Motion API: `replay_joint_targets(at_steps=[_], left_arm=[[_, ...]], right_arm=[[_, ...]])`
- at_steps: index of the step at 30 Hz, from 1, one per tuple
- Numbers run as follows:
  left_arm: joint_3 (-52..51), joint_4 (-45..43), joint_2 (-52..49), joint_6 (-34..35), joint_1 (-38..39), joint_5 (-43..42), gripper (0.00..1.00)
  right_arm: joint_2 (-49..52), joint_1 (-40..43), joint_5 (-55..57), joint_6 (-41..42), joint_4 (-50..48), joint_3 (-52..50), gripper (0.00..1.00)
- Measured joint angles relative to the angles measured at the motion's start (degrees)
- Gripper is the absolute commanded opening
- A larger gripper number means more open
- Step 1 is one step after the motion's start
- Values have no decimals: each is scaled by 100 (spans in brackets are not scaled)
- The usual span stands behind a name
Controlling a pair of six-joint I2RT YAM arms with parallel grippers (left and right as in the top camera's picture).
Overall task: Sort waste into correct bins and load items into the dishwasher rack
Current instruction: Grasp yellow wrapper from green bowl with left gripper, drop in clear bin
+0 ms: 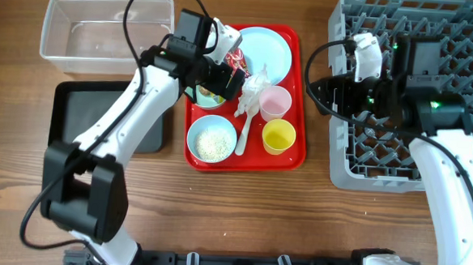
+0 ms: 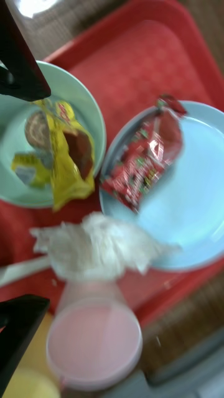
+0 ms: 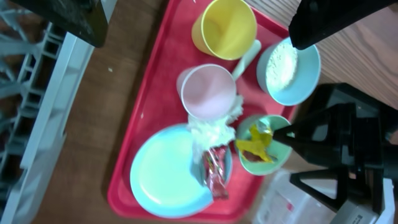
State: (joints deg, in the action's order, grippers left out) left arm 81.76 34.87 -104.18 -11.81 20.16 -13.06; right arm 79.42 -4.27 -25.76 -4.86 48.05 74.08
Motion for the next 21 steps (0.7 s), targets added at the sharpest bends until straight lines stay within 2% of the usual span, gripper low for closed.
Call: replay_joint_targets(at_steps=[4,7,8,9,10,12,13,14,15,21], left_arm=[[0,109,-433,-15,0,798,97],[0,-15,-651,-37,-2,1169,80],[0,-57,-715,-90,-2,1237,73],[0,-85,-782,-109,-2,1287,57],[0,-138,-885,-107,-2,1335,45],[0,-229,-968,-103,-2,1373,25],[0,-286,-984,-107,-2,1388,18],[0,-352,-988,-129,-2,1390,7],[0,-387,-988,-142,-2,1410,4],[2,-385,-988,-116,0,1410,4]], right_arm=[[85,0,181,0,101,0,93],[85,0,208,0,101,0,93],[85,0,208,-2,105,0,92],[85,0,225,-2,103,0,92],[85,0,225,-2,101,0,92],[85,0,225,-2,96,0,91],[85,0,225,-2,96,0,91],[85,0,225,-2,90,0,91],[85,0,225,-2,79,0,91],[85,0,225,-2,76,0,91]])
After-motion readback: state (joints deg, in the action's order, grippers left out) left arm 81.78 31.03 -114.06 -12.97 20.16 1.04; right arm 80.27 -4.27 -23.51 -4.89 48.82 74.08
